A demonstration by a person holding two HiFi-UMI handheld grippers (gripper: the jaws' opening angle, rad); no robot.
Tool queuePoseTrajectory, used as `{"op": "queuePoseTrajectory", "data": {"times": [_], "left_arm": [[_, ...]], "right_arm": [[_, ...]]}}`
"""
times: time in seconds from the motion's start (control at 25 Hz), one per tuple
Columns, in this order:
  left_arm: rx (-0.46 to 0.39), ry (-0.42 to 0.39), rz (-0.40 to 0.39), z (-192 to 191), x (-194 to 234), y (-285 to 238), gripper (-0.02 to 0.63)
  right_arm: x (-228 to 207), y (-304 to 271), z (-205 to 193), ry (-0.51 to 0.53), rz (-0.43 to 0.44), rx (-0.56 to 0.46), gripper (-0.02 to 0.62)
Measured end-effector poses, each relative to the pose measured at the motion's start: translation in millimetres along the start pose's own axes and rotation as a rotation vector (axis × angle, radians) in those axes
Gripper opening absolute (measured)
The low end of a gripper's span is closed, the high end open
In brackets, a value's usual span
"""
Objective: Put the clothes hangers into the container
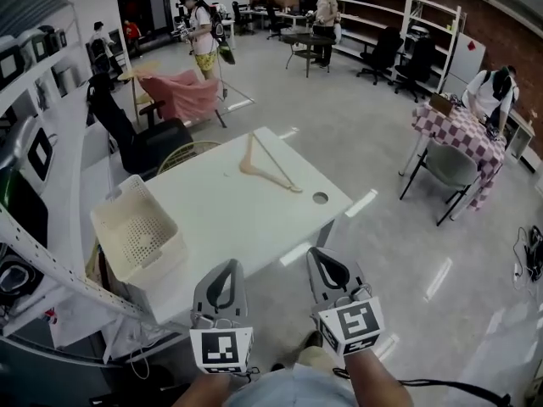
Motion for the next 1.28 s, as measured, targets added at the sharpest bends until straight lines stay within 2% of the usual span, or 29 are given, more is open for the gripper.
{"op": "queuePoseTrajectory", "data": {"times": [0.32,0.56,0.8,1.0,1.28], "left_arm": [[0.063,-0.053,0.023,-22.1,0.9,-70.8,0.011],[0.127,-0.071,0.075,-24.3,2.3,-135.9,0.012],[0.124,-0.085,0.133,-10.0,6.9,-187.7,0.012],[0.112,-0.102,0.196,3.4,-5.2,-216.4,0.012],[0.092,-0.114,0.259,15.5,13.3,-226.1,0.012]], "right_arm": [[-53.1,-52.7,-25.4,-0.023,0.005,0.041,0.012],[-104.6,-106.9,-38.7,-0.053,0.054,0.071,0.011],[-144.6,-158.1,-33.3,-0.059,0.120,0.055,0.011],[-178.7,-184.9,-26.6,-0.050,0.184,0.024,0.012],[-175.2,-225.3,-10.4,-0.036,0.256,-0.016,0.012]]}}
Point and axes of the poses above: the fingertips, and each gripper's own axes: y backward along the fingers, x to its left, z out of its top, the point moved 7 cm from there along y, backward along the fingers, and after that the axes turned 1 degree about x, right-handed, at the moved point
